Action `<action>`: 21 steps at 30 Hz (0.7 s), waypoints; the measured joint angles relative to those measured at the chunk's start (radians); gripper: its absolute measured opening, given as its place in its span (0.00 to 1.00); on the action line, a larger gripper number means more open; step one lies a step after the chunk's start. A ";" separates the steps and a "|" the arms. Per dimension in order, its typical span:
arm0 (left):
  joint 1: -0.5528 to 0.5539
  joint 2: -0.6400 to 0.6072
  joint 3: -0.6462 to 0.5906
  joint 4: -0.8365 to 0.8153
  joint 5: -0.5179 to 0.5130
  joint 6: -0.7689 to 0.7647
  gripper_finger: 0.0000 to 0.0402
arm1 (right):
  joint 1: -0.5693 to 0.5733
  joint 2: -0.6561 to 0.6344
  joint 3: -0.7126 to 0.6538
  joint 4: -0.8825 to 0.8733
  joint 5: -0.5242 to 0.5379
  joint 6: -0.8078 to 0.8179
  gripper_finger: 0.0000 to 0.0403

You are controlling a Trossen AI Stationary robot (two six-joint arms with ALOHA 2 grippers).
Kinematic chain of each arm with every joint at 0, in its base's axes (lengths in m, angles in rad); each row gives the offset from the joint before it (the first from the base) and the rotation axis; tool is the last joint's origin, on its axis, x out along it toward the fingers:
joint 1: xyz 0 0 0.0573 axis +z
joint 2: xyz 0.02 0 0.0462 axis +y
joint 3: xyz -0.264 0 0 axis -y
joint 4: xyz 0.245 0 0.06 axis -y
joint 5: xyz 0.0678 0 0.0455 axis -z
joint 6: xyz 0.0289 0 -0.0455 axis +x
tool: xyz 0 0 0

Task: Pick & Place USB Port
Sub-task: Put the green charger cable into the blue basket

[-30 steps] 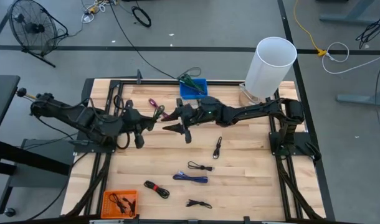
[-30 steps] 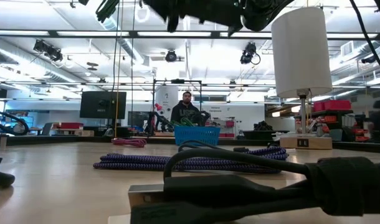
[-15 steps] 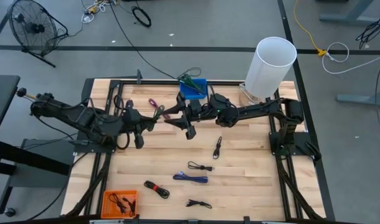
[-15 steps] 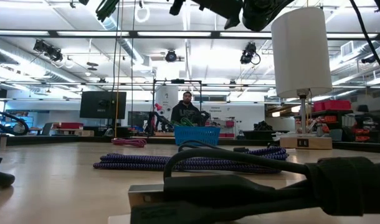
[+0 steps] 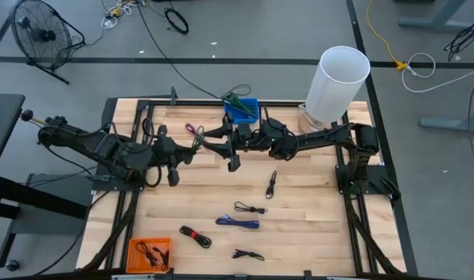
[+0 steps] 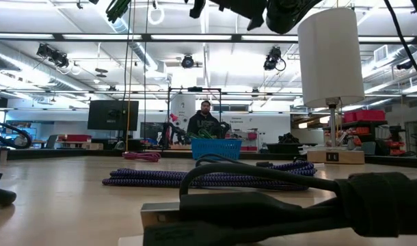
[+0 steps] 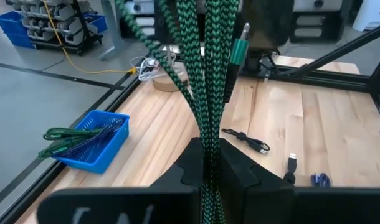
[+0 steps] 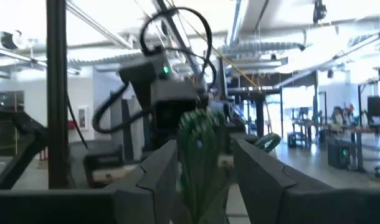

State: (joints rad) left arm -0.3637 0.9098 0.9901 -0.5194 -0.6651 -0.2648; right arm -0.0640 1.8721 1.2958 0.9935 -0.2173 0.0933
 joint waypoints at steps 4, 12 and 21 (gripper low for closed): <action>0.001 0.010 0.001 0.001 0.006 0.006 0.06 | 0.014 0.000 0.055 -0.044 -0.001 -0.007 0.40; 0.000 0.021 0.001 0.018 0.018 0.018 0.06 | 0.056 0.023 0.209 -0.349 0.083 -0.127 0.36; 0.001 0.020 0.000 0.017 0.014 0.026 0.06 | 0.051 0.023 0.209 -0.377 0.089 -0.153 0.03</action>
State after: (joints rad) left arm -0.3630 0.9295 0.9902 -0.5027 -0.6510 -0.2387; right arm -0.0128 1.8950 1.5047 0.6167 -0.1280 -0.0596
